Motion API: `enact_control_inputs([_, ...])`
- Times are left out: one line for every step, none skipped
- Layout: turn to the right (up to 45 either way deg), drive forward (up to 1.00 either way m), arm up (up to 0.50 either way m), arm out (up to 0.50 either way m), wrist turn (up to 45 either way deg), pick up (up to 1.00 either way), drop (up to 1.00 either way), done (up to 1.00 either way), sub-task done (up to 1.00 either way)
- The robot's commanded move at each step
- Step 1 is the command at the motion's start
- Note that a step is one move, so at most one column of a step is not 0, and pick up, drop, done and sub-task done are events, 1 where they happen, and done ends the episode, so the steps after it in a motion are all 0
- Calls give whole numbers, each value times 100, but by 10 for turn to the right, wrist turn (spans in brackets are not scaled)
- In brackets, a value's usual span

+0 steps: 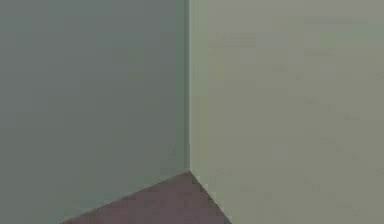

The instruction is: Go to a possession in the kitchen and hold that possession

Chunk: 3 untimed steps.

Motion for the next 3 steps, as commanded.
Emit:
enact_control_inputs([-450, 0, 0, 0, 0, 0, 0, 0, 0])
enact_control_inputs([-210, 0, 0, 0, 0, 0, 0, 0, 0])
enact_control_inputs([0, 10, 0, 0, 0, 0, 0, 0, 0])
